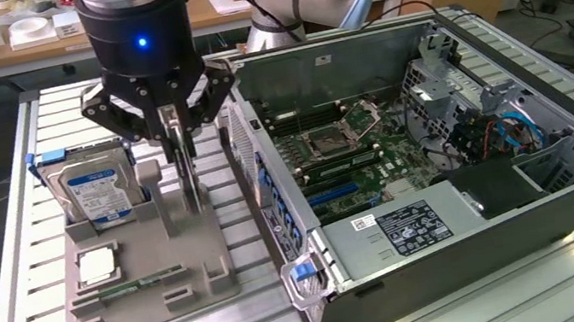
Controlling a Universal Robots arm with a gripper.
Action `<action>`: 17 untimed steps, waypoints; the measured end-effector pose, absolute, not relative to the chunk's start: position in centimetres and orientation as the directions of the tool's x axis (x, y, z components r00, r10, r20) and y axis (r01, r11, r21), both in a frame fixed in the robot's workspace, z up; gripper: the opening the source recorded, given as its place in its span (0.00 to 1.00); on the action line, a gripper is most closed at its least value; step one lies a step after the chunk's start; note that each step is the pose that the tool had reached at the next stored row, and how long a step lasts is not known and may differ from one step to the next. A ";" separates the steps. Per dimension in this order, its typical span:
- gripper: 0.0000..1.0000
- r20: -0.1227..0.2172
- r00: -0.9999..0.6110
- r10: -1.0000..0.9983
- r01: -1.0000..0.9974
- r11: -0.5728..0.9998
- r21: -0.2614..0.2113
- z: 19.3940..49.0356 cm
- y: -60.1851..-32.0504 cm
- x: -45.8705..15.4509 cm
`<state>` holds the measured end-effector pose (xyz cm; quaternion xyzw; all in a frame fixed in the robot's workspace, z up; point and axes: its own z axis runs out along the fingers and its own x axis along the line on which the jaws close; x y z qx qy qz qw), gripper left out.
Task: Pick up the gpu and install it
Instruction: 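Pick up the gpu and move the gpu toward the slot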
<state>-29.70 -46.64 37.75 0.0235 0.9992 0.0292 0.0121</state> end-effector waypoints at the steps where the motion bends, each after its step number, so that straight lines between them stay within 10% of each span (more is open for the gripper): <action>1: 0.27 -0.023 -0.999 0.048 0.046 0.997 0.059 37.9 -46.6 -29.7; 17: 0.27 -0.023 -0.999 0.048 0.046 0.997 0.059 39.2 -46.6 -29.7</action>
